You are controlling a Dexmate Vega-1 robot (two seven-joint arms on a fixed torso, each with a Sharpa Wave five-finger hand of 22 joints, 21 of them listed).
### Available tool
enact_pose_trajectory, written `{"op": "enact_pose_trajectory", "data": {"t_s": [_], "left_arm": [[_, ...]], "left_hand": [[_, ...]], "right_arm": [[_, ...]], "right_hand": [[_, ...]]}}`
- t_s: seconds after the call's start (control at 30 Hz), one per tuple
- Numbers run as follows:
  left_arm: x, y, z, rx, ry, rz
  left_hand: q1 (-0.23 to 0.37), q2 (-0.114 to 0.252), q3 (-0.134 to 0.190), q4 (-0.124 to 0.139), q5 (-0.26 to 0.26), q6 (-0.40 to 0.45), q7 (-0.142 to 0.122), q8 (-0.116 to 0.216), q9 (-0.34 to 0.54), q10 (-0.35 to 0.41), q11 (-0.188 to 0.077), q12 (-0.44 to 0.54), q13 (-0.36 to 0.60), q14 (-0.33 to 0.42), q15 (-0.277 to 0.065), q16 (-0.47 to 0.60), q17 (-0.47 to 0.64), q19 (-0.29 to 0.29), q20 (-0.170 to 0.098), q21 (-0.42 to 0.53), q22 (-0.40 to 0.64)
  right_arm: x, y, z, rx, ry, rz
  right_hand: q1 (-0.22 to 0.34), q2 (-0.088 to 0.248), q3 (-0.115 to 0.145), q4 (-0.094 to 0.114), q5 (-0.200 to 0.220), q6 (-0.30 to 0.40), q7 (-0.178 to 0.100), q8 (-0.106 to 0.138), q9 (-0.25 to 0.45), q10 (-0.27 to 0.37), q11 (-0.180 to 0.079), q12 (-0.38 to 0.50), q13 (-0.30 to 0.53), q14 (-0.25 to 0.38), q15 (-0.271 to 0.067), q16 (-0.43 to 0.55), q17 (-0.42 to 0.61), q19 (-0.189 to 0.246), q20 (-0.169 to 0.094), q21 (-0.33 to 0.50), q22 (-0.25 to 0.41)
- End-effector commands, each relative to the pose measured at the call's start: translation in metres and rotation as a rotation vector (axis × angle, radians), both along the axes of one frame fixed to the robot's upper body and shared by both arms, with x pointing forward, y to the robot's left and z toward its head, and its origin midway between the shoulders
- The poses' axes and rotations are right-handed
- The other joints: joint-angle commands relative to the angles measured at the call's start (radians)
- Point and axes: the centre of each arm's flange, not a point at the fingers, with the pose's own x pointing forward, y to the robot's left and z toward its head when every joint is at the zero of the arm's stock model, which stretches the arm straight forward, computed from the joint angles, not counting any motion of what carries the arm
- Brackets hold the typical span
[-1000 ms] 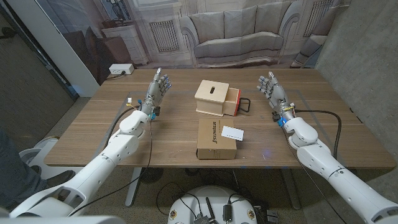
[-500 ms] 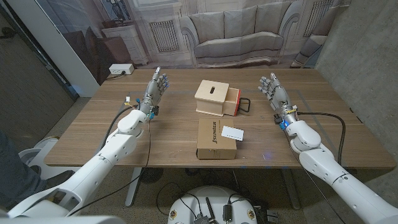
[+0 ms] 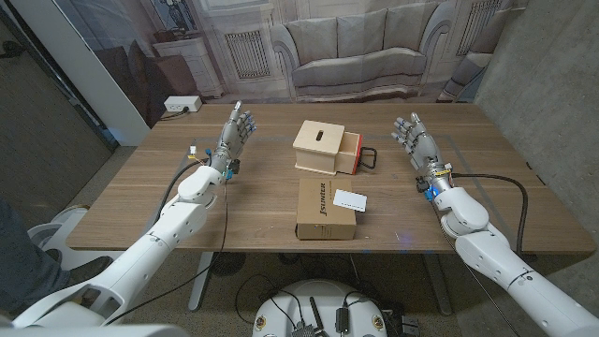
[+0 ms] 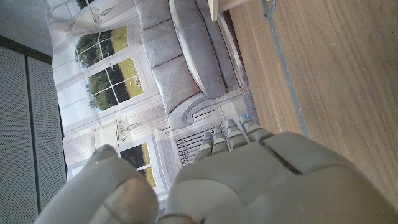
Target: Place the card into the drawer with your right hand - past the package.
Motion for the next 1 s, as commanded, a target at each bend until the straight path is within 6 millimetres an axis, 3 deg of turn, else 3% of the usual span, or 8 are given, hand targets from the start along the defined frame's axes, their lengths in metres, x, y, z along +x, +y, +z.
{"op": "enact_pose_trajectory", "data": {"t_s": [0.03, 1.0], "left_arm": [[0.006, -0.004, -0.002, -0.013, -0.005, -0.026], [0.007, -0.009, -0.002, -0.021, -0.006, -0.028]], "left_hand": [[0.005, 0.002, 0.002, -0.003, 0.009, 0.004, 0.003, 0.007, 0.004, 0.003, 0.000, 0.010, 0.003, 0.001, 0.002, 0.009, 0.002, -0.009, -0.023, 0.009, 0.002], [0.017, 0.008, 0.000, -0.008, 0.007, 0.019, 0.010, 0.012, 0.005, 0.015, 0.010, 0.013, 0.003, 0.012, 0.009, 0.012, 0.002, 0.006, -0.043, 0.014, 0.001]], "right_arm": [[-0.012, 0.002, -0.007, 0.002, -0.008, 0.005], [-0.042, -0.002, -0.023, 0.012, -0.035, -0.010]], "right_hand": [[0.008, 0.001, 0.005, -0.006, 0.000, 0.010, 0.003, 0.007, 0.001, 0.011, 0.001, 0.002, 0.004, 0.011, 0.001, -0.001, 0.003, 0.009, -0.003, -0.005, 0.001], [0.022, 0.011, 0.010, -0.016, -0.001, 0.027, -0.008, 0.011, 0.001, 0.019, -0.003, 0.002, 0.005, 0.019, 0.000, -0.003, 0.002, 0.014, 0.000, -0.013, 0.001]]}}
